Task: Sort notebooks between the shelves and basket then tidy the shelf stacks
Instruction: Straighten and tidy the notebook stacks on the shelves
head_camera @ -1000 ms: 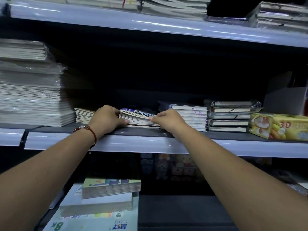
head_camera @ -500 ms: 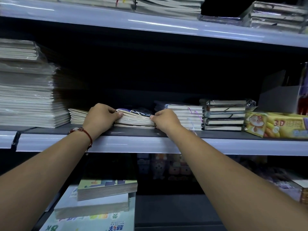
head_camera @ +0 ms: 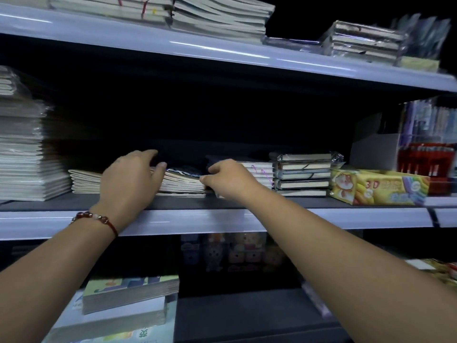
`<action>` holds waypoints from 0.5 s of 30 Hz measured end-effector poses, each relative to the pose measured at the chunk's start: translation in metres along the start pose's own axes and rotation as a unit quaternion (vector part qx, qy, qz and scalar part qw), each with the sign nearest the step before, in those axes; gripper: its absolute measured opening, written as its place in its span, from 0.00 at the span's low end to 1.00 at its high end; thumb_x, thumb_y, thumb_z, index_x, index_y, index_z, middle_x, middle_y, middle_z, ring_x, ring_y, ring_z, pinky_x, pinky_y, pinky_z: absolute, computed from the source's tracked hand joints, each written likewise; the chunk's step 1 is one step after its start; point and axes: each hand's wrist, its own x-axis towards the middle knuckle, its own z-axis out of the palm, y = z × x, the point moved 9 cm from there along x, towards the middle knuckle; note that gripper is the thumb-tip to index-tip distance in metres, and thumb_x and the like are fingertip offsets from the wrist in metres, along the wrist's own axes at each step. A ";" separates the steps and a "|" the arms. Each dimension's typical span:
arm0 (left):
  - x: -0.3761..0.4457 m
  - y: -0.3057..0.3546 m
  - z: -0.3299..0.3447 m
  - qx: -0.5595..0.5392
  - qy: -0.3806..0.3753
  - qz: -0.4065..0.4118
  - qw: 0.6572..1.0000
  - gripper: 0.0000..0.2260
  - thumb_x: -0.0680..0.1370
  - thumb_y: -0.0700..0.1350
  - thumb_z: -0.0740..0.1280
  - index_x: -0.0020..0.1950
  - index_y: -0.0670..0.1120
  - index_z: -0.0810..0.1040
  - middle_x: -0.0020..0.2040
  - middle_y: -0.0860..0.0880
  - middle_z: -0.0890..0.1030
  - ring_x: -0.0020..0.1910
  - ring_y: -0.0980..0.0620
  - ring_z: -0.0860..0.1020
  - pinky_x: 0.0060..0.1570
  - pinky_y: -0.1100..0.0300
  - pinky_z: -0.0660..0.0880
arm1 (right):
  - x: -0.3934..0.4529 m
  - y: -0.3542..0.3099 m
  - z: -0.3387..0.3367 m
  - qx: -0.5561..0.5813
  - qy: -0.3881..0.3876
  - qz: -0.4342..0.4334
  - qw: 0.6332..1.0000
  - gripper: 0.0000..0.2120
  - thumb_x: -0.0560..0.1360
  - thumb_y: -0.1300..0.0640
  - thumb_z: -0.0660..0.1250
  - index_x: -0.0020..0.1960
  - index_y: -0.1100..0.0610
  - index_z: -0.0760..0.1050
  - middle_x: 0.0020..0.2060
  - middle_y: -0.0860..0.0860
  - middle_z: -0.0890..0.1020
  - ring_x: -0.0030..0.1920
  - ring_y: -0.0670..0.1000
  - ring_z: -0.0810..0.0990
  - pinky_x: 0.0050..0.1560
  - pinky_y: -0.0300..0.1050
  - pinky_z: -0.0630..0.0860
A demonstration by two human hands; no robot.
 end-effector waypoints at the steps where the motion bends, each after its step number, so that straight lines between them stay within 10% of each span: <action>1: 0.001 0.022 0.000 -0.012 0.007 0.045 0.999 0.20 0.80 0.53 0.65 0.67 0.44 0.77 0.56 0.39 0.82 0.53 0.35 0.79 0.47 0.45 0.78 | -0.008 0.004 -0.018 -0.041 0.021 -0.012 0.999 0.14 0.78 0.50 0.66 0.58 0.57 0.81 0.50 0.55 0.84 0.50 0.57 0.81 0.52 0.48 0.78; 9: -0.002 0.222 0.058 0.006 -0.054 0.287 0.956 0.32 0.79 0.59 0.65 0.79 0.50 0.60 0.69 0.44 0.72 0.64 0.43 0.73 0.60 0.48 0.73 | -0.046 0.138 -0.134 -0.259 0.122 0.058 0.957 0.21 0.79 0.49 0.63 0.70 0.53 0.71 0.68 0.53 0.75 0.64 0.58 0.75 0.60 0.53 0.75; 15: 0.029 0.273 0.124 0.098 -0.144 0.253 0.952 0.33 0.76 0.65 0.65 0.74 0.49 0.62 0.62 0.45 0.76 0.60 0.43 0.75 0.55 0.50 0.71 | -0.040 0.205 -0.128 -0.203 0.052 0.139 0.968 0.22 0.77 0.47 0.63 0.69 0.53 0.70 0.68 0.57 0.72 0.71 0.60 0.66 0.62 0.52 0.72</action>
